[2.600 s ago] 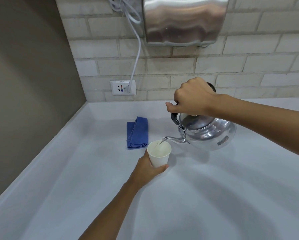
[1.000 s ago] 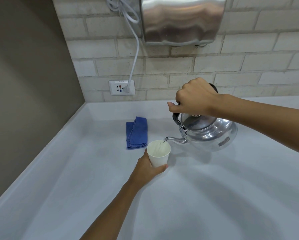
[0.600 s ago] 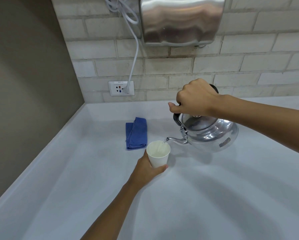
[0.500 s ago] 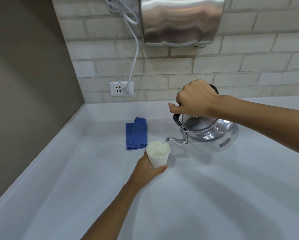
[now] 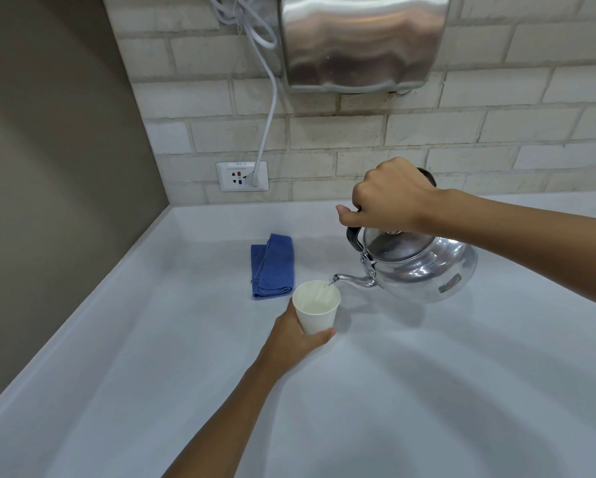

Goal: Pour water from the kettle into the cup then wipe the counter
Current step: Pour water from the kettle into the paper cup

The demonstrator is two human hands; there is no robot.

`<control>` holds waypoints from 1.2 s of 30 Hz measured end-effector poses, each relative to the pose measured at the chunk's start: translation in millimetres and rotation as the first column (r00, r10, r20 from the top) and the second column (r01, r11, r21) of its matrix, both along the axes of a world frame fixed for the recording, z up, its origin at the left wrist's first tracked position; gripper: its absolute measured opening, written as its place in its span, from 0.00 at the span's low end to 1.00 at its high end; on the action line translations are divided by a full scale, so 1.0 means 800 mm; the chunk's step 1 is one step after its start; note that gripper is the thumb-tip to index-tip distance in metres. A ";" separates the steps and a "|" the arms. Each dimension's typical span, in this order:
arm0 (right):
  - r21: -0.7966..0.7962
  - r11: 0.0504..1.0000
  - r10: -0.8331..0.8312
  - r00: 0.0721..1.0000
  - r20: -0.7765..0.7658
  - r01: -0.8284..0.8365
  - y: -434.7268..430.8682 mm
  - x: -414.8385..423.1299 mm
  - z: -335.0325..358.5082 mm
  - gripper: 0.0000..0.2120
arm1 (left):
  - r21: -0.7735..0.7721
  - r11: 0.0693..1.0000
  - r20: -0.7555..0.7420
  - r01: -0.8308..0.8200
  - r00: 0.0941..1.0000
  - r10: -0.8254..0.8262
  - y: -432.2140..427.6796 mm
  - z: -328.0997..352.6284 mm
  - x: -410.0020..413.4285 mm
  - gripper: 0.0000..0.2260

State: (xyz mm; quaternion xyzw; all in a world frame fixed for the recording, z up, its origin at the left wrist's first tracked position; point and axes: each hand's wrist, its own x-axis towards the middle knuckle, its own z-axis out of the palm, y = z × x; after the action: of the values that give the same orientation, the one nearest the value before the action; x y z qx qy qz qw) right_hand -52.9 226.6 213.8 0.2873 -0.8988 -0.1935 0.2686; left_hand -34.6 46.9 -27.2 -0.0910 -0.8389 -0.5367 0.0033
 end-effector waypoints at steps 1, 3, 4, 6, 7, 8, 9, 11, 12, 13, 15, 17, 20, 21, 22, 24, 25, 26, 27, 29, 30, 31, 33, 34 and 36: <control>0.000 1.000 0.001 1.000 0.002 -0.001 0.000 0.000 0.000 0.29 | 0.000 1.000 0.000 0.000 1.000 0.000 0.000 0.000 0.000 0.38; 0.000 1.000 0.002 1.000 0.005 -0.002 0.001 0.000 0.000 0.29 | 0.001 1.000 0.001 -0.003 1.000 0.003 0.000 0.000 0.000 0.38; 0.002 1.000 0.002 1.000 0.007 -0.002 0.001 0.000 -0.001 0.29 | 0.001 1.000 0.001 -0.003 1.000 0.003 0.000 0.000 0.000 0.38; 0.002 1.000 0.002 1.000 0.008 -0.002 0.002 0.000 -0.001 0.29 | 0.001 1.000 0.001 -0.004 1.000 0.004 0.000 0.000 0.000 0.38; 0.002 1.000 0.001 1.000 0.009 -0.001 0.002 0.001 0.000 0.29 | 0.002 1.000 0.001 -0.004 1.000 0.004 0.000 0.000 0.000 0.38; 0.003 1.000 0.002 1.000 0.010 -0.002 0.002 0.001 0.000 0.29 | 0.002 1.000 0.001 -0.006 1.000 0.006 0.000 0.000 0.001 0.38; 0.003 1.000 0.003 1.000 0.011 -0.003 0.002 0.001 0.000 0.29 | 0.002 1.000 0.000 -0.007 1.000 0.007 0.000 0.000 0.001 0.38; 0.004 1.000 0.003 1.000 0.007 -0.003 0.002 0.001 0.001 0.29 | 0.003 1.000 -0.003 -0.006 1.000 0.006 -0.001 -0.001 0.000 0.38; 0.006 1.000 0.002 1.000 0.004 -0.002 0.002 0.002 0.001 0.29 | 0.004 1.000 -0.002 -0.004 1.000 0.004 -0.001 -0.001 0.000 0.38; 0.006 1.000 0.003 1.000 0.002 -0.003 0.002 0.002 0.002 0.29 | 0.003 1.000 -0.001 -0.003 1.000 0.003 0.000 -0.001 0.000 0.38; 0.005 1.000 0.003 1.000 0.000 -0.003 0.001 0.002 0.002 0.29 | -0.001 1.000 -0.004 -0.003 1.000 0.003 0.000 -0.001 0.000 0.38; 0.002 1.000 0.003 1.000 -0.004 -0.003 0.001 0.002 0.003 0.29 | -0.001 1.000 -0.007 -0.006 1.000 0.006 0.000 -0.002 -0.001 0.39; 0.005 1.000 0.004 1.000 -0.005 -0.004 0.002 0.001 0.003 0.29 | 0.000 1.000 -0.003 -0.006 1.000 0.006 0.000 -0.002 -0.001 0.39; 0.007 1.000 0.005 1.000 -0.006 -0.005 0.002 0.001 0.003 0.29 | 0.000 1.000 -0.002 -0.006 1.000 0.006 0.000 -0.001 -0.001 0.38; 0.007 1.000 0.007 1.000 -0.006 -0.007 0.002 0.001 0.003 0.29 | 0.000 1.000 -0.003 -0.006 1.000 0.006 0.000 -0.001 -0.001 0.38; 0.005 1.000 0.010 1.000 -0.004 -0.010 0.001 0.001 0.003 0.29 | -0.002 1.000 -0.007 -0.009 1.000 0.009 0.000 -0.001 0.000 0.38; 0.005 1.000 0.011 1.000 -0.004 -0.011 0.001 0.001 0.003 0.29 | -0.001 1.000 -0.010 -0.009 1.000 0.009 0.000 -0.001 -0.001 0.38; 0.006 1.000 0.012 1.000 -0.005 -0.012 0.001 0.001 0.003 0.29 | -0.001 1.000 -0.011 -0.009 1.000 0.009 0.000 -0.001 -0.001 0.38; 0.008 1.000 0.012 1.000 -0.005 -0.012 0.001 0.001 0.003 0.29 | -0.001 1.000 -0.011 -0.009 1.000 0.009 0.000 -0.001 -0.001 0.38; 0.010 1.000 0.013 1.000 -0.004 -0.013 0.000 0.001 0.003 0.29 | -0.002 1.000 -0.009 -0.007 1.000 0.007 0.000 -0.001 -0.001 0.38; 0.009 1.000 0.015 1.000 -0.002 -0.015 0.001 0.001 0.002 0.29 | -0.001 1.000 -0.010 -0.006 1.000 0.006 0.000 -0.001 -0.001 0.38; 0.008 1.000 0.017 1.000 -0.001 -0.017 0.001 0.001 0.002 0.29 | -0.001 1.000 -0.010 -0.005 1.000 0.005 -0.001 -0.001 -0.001 0.37; 0.006 1.000 0.019 1.000 -0.001 -0.019 0.000 0.001 0.002 0.29 | 0.000 1.000 -0.010 -0.005 1.000 0.005 -0.001 -0.001 -0.001 0.38; 0.008 1.000 0.019 1.000 -0.001 -0.019 0.001 0.001 0.003 0.29 | 0.002 1.000 -0.010 -0.005 1.000 0.005 -0.001 -0.001 -0.001 0.38; 0.014 1.000 0.017 1.000 -0.002 -0.017 0.000 0.001 0.003 0.29 | 0.004 1.000 -0.010 -0.004 1.000 0.004 -0.001 -0.001 -0.001 0.38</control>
State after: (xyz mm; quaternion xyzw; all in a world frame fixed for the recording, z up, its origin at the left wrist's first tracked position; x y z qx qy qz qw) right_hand -51.8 226.9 215.8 0.2968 -0.8947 -0.1977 0.2691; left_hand -35.4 46.4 -28.1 -0.0922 -0.8378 -0.5380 0.0088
